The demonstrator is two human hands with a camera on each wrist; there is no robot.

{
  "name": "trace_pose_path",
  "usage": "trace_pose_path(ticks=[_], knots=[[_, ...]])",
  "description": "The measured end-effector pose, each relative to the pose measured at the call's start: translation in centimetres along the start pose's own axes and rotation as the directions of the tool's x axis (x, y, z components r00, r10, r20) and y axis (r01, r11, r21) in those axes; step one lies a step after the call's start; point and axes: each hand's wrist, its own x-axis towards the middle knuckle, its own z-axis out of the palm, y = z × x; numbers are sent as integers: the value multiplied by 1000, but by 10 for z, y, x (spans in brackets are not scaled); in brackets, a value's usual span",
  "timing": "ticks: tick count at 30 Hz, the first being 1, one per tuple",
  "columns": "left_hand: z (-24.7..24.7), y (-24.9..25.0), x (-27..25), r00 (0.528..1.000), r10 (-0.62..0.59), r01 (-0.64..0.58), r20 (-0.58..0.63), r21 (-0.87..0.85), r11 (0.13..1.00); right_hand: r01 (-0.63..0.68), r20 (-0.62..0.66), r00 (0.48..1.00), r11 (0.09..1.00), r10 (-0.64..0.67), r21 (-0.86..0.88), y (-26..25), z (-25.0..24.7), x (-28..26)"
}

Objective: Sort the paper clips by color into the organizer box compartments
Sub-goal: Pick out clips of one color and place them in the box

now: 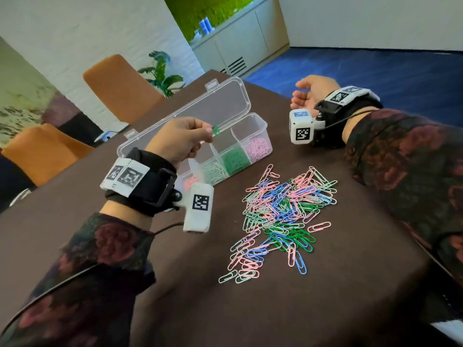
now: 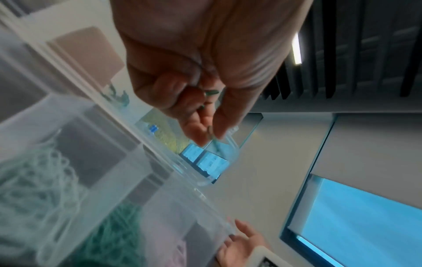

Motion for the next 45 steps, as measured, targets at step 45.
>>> trace_pose_path(ticks=[45], knots=[[-75,-163,-42,903,-390,67,-182,-836,545,671,716,599,262,360,-693,-22,28,-193]])
